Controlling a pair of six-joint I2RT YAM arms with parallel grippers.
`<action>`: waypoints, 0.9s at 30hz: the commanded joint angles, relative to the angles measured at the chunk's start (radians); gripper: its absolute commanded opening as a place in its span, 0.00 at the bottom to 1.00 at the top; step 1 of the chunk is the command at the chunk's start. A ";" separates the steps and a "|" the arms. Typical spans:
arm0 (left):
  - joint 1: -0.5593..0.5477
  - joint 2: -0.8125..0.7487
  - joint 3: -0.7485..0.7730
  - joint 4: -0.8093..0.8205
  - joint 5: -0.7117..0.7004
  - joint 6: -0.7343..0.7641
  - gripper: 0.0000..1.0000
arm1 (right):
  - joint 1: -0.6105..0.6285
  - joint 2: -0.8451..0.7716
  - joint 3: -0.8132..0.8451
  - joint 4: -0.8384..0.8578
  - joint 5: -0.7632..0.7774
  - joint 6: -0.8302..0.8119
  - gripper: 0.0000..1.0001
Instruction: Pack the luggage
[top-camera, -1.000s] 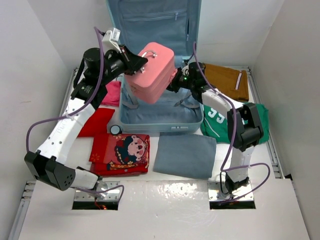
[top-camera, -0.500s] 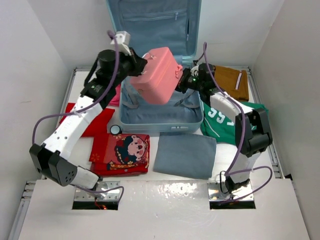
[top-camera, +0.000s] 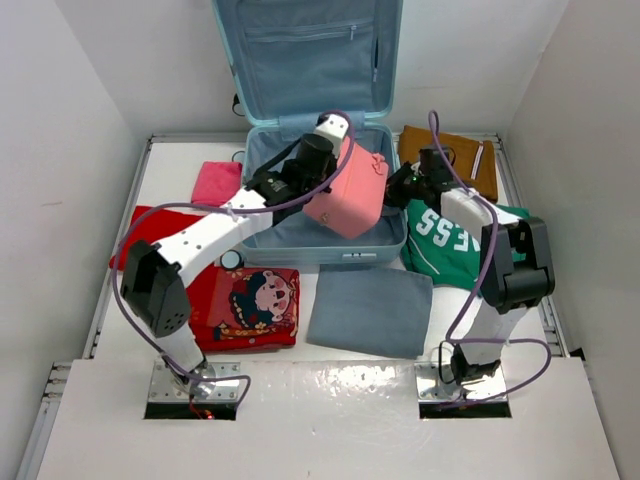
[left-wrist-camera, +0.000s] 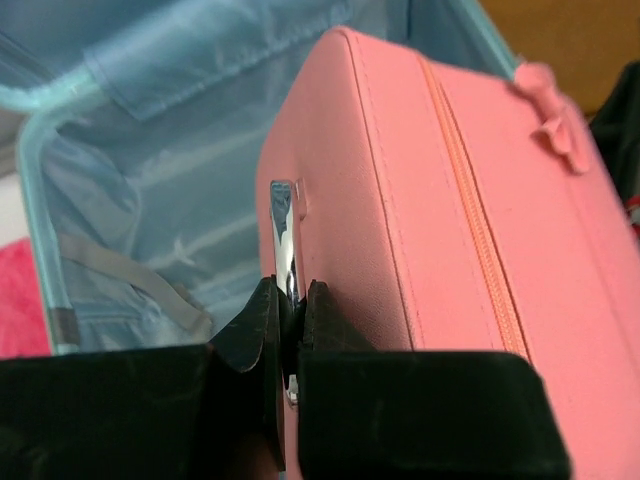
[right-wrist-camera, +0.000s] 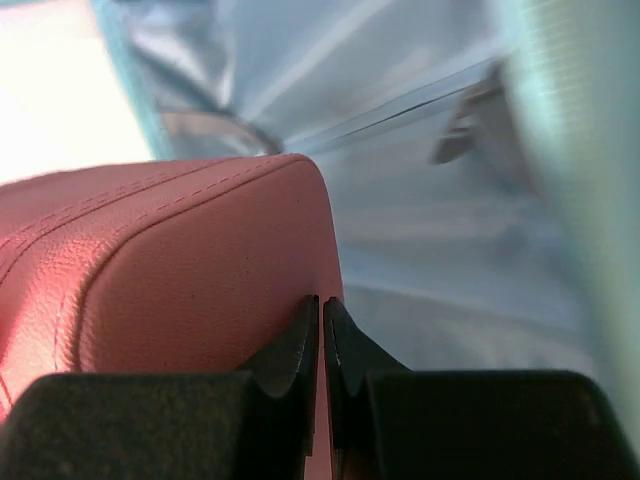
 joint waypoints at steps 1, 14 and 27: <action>-0.107 0.103 -0.046 -0.042 0.200 -0.100 0.00 | 0.066 -0.104 0.136 0.170 -0.148 -0.009 0.05; 0.069 0.326 0.046 0.271 0.524 -0.126 0.03 | 0.060 0.160 0.495 0.090 -0.091 -0.196 0.05; 0.112 0.627 0.251 0.324 0.682 -0.358 0.05 | 0.064 0.270 0.667 -0.082 0.186 -0.483 0.08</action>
